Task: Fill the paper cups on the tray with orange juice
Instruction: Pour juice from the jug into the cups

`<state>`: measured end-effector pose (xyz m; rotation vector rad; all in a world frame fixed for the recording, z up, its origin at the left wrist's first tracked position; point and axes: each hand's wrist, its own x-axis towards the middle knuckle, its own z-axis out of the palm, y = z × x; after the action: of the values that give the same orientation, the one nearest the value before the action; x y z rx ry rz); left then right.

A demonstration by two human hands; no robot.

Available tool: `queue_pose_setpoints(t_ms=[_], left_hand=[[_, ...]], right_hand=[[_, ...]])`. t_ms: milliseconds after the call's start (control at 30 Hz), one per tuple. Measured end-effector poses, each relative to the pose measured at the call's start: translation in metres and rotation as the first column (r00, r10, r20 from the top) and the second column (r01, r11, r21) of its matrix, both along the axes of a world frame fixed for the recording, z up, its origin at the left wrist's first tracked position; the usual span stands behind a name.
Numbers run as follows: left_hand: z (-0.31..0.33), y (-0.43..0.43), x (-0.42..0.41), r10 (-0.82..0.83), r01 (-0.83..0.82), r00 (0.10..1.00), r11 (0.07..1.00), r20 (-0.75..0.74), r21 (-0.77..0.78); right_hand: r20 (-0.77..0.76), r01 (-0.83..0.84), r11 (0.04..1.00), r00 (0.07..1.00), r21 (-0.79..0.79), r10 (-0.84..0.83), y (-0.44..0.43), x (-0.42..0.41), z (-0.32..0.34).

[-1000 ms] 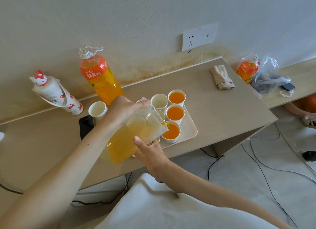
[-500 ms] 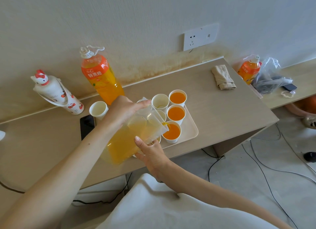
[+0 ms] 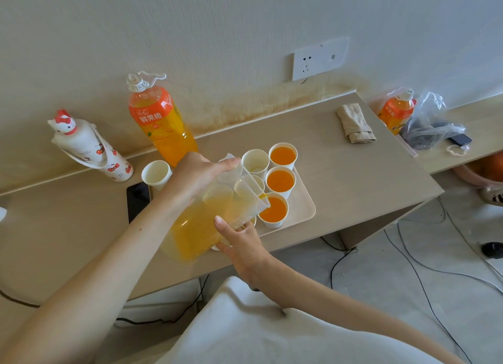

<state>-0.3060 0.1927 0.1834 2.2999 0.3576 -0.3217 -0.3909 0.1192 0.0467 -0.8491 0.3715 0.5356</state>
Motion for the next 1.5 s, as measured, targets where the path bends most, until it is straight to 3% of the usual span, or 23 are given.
queue_pose_setpoints(t_ms=[667,900,1333,1500], left_hand=[[-0.014,0.033,0.001,0.072,-0.054,0.994,0.978,0.082,-0.203],[-0.016,0.051,-0.009,0.129,-0.11,0.989,0.971,0.079,-0.211],[-0.041,0.08,-0.024,0.155,-0.141,0.985,0.978,0.081,-0.156],[-0.047,0.083,-0.03,0.146,-0.126,0.983,0.979,0.113,-0.162]], right_hand=[[0.092,0.049,0.975,0.995,-0.215,-0.03,0.002,0.003,0.009],[0.068,-0.032,0.963,0.996,-0.268,0.052,0.015,-0.003,0.01],[0.007,-0.237,0.96,0.971,-0.15,0.24,0.036,-0.013,-0.017],[0.07,-0.295,0.952,0.951,-0.083,0.301,0.026,-0.019,-0.013]])
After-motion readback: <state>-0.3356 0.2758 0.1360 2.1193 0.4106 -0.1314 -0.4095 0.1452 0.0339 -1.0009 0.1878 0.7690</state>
